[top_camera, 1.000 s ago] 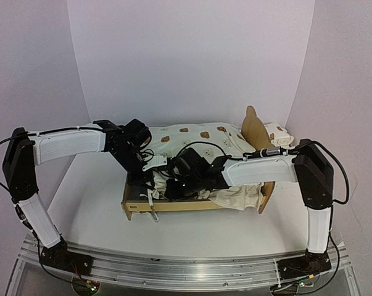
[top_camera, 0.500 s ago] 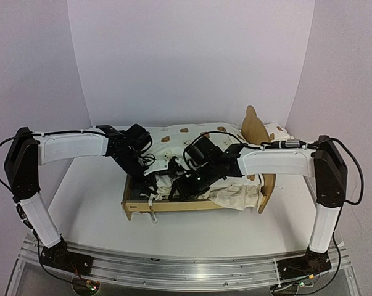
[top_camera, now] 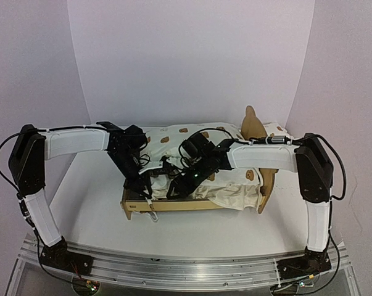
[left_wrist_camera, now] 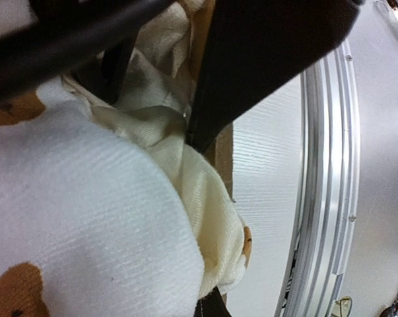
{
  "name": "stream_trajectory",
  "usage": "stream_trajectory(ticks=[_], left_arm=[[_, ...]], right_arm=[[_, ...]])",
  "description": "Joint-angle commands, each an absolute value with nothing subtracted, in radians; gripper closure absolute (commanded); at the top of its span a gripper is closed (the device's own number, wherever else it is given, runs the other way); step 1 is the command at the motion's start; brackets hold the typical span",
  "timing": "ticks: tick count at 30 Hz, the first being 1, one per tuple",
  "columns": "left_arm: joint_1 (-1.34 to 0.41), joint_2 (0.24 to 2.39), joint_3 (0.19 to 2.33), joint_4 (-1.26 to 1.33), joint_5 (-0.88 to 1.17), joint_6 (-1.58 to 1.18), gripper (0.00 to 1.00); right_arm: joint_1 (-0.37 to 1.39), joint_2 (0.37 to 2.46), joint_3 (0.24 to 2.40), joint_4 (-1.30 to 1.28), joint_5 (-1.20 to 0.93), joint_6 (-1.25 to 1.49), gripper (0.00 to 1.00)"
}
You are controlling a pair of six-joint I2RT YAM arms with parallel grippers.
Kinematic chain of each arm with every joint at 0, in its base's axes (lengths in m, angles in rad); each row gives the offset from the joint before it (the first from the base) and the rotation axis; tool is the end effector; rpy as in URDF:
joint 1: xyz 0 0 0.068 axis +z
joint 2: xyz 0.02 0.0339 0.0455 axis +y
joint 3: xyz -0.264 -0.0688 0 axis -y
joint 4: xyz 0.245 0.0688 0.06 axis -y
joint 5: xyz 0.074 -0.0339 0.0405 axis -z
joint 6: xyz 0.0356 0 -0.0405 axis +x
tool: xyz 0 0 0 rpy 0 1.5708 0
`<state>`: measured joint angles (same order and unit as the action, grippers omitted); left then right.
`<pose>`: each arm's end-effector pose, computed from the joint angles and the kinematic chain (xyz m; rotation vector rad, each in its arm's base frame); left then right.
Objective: Set up the pet bed
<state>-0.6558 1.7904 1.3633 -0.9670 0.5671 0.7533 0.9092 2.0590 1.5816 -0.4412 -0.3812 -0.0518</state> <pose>0.2607 -0.2247 0.2219 1.8886 2.1088 -0.8115 0.2685 0.3663 0.2023 -1.3440 2.2136 0.8167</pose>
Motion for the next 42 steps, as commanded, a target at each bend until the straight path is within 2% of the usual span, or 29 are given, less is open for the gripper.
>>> stream_trajectory(ticks=[1, 7, 14, 21, 25, 29, 32, 38, 42], left_arm=[[-0.566, 1.828, 1.390, -0.903, 0.554, 0.586, 1.00], [-0.556, 1.797, 1.333, -0.866, 0.610, 0.565, 1.00], [-0.549, 1.774, 1.323, -0.861, 0.584, 0.631, 1.00], [-0.548, 1.787, 1.347, -0.885, 0.644, 0.620, 1.00], [-0.548, 1.796, 1.353, -0.874, 0.626, 0.600, 1.00], [-0.548, 1.779, 1.344, -0.834, 0.610, 0.556, 1.00], [-0.548, 1.775, 1.339, -0.838, 0.616, 0.552, 1.00], [-0.547, 1.778, 1.342, -0.847, 0.621, 0.556, 0.97], [-0.548, 1.778, 1.371, -0.870, 0.627, 0.570, 0.90]], right_arm=[[1.024, 1.929, 1.558, -0.337, -0.568, -0.243, 0.43], [1.023, 1.715, 1.347, -0.092, -0.464, -0.234, 0.39], [1.015, 1.665, 1.248, -0.090, -0.357, -0.217, 0.36], [1.016, 1.773, 1.335, -0.114, -0.430, -0.250, 0.37], [1.016, 1.918, 1.493, -0.269, -0.461, -0.307, 0.35], [1.018, 1.976, 1.512, -0.313, -0.506, -0.283, 0.35], [1.019, 1.990, 1.501, -0.313, -0.493, -0.287, 0.41], [1.052, 2.088, 1.509, -0.330, -0.514, -0.271, 0.63], [1.060, 2.120, 1.493, -0.348, -0.507, -0.237, 0.64]])
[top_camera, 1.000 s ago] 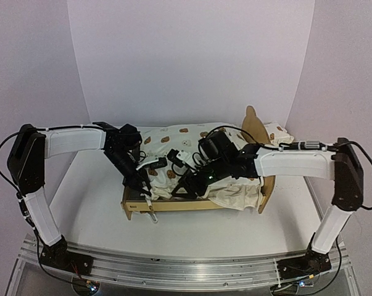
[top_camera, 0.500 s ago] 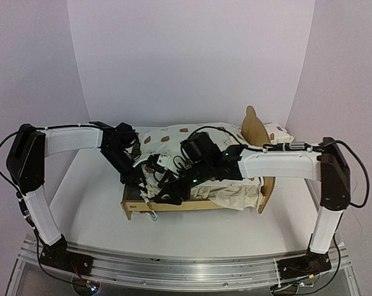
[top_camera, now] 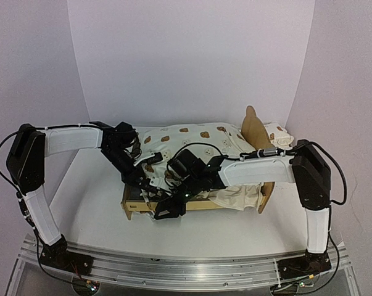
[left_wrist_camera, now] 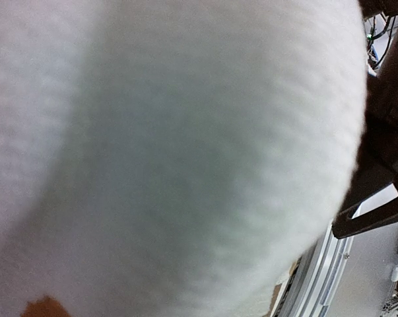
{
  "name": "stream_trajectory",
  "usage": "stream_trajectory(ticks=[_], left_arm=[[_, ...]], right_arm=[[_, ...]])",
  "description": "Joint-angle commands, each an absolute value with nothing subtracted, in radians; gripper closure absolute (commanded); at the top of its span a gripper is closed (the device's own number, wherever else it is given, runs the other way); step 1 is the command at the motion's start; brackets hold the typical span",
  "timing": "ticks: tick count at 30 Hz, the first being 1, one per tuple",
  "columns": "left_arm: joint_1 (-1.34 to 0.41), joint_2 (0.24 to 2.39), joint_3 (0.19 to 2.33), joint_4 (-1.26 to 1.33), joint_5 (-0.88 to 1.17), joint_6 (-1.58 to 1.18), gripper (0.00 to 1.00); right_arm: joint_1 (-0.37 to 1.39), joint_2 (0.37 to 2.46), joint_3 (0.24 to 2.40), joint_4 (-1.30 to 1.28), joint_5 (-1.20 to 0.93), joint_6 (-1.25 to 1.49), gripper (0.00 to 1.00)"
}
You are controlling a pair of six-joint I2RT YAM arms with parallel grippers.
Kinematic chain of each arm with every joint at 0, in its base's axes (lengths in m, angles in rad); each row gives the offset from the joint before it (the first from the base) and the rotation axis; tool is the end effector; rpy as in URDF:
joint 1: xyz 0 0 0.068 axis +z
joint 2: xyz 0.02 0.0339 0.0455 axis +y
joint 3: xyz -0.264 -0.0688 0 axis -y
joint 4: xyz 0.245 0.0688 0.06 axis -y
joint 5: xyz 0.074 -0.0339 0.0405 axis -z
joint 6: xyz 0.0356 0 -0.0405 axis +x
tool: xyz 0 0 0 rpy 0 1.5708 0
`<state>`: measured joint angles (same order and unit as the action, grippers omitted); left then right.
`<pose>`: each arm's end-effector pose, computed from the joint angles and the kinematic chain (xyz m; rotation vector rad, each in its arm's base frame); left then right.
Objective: Set up the pet bed
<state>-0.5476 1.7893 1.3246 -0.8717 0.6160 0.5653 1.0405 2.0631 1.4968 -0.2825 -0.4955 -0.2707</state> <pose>0.2856 -0.1983 0.2148 1.5539 2.3014 -0.8798 0.2147 0.3996 0.1863 -1.7090 1.8315 0.9381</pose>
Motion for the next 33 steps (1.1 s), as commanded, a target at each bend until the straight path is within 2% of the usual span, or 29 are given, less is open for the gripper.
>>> stream_trajectory(ticks=[1, 8, 16, 33], left_arm=[[-0.548, 1.777, 1.377, -0.878, 0.631, 0.576, 0.88], [-0.546, 1.767, 1.380, -0.908, 0.642, 0.608, 0.87], [-0.539, 1.759, 1.367, -0.901, 0.649, 0.584, 0.90], [-0.522, 1.737, 1.357, -0.883, 0.661, 0.541, 0.84]], right_arm=[[1.060, 2.123, 1.490, -0.354, -0.496, -0.240, 0.63], [1.060, 2.015, 1.507, -0.357, -0.428, -0.291, 0.63], [1.038, 1.846, 1.509, -0.358, -0.326, -0.360, 0.58], [1.002, 2.089, 1.601, -0.411, -0.288, -0.389, 0.48]])
